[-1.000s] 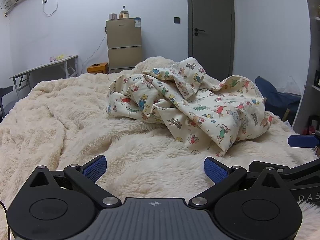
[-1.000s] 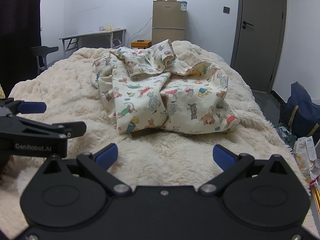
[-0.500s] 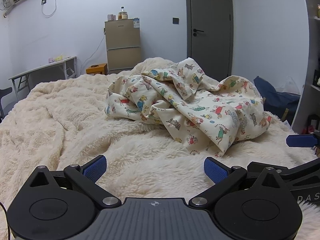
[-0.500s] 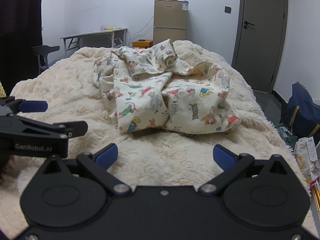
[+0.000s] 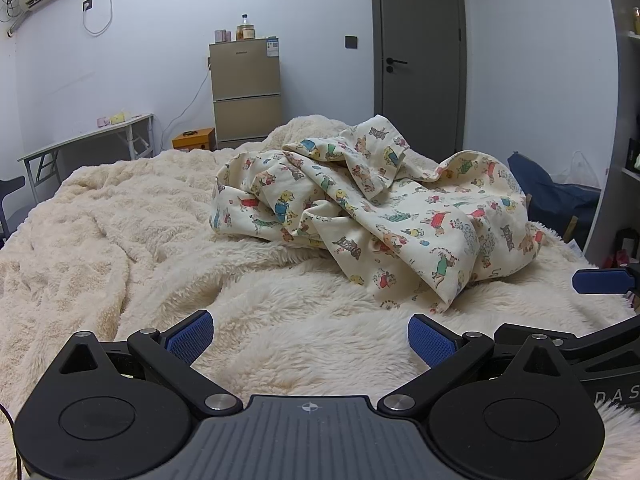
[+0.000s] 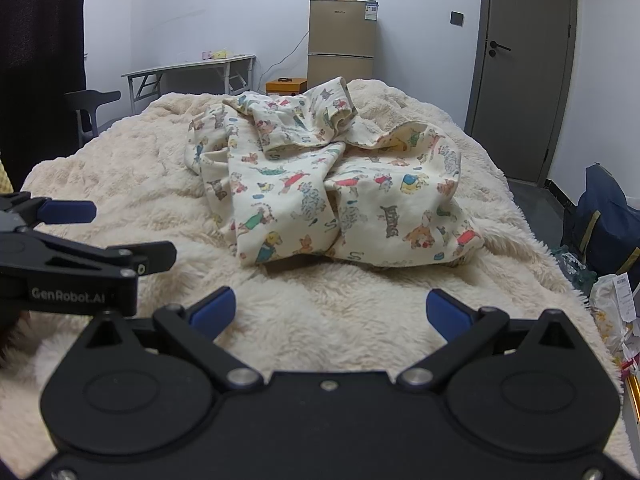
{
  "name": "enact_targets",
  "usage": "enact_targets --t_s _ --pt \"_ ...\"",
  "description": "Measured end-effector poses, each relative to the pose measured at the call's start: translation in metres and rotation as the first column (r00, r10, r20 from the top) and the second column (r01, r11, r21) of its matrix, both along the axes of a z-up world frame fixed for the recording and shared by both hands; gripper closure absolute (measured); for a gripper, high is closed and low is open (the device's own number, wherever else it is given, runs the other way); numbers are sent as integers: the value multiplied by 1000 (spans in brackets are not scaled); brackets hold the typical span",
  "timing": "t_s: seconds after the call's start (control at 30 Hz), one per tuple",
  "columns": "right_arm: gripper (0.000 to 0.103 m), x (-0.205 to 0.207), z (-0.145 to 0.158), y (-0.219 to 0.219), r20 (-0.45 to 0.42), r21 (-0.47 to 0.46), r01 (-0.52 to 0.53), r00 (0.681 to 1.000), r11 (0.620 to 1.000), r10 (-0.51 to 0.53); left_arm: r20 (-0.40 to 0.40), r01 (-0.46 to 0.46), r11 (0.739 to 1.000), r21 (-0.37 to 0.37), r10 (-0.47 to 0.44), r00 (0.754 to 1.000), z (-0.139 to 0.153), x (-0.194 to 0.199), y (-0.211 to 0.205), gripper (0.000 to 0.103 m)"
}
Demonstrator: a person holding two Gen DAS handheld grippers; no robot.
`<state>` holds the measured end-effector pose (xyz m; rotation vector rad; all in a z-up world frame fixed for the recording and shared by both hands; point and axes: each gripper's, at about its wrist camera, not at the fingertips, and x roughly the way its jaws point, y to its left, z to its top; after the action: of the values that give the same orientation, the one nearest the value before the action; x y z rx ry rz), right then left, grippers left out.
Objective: Fold clothes
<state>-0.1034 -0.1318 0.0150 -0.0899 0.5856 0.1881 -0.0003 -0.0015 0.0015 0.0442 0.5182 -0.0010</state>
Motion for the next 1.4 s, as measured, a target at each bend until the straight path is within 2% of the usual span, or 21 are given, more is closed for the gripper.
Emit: enact_targets --t_s 1.4 --pt "0 1 -1 0 -8 2 -9 1000 1000 9 1 1 1000 12 -1 1000 -1 -1 -1 0"
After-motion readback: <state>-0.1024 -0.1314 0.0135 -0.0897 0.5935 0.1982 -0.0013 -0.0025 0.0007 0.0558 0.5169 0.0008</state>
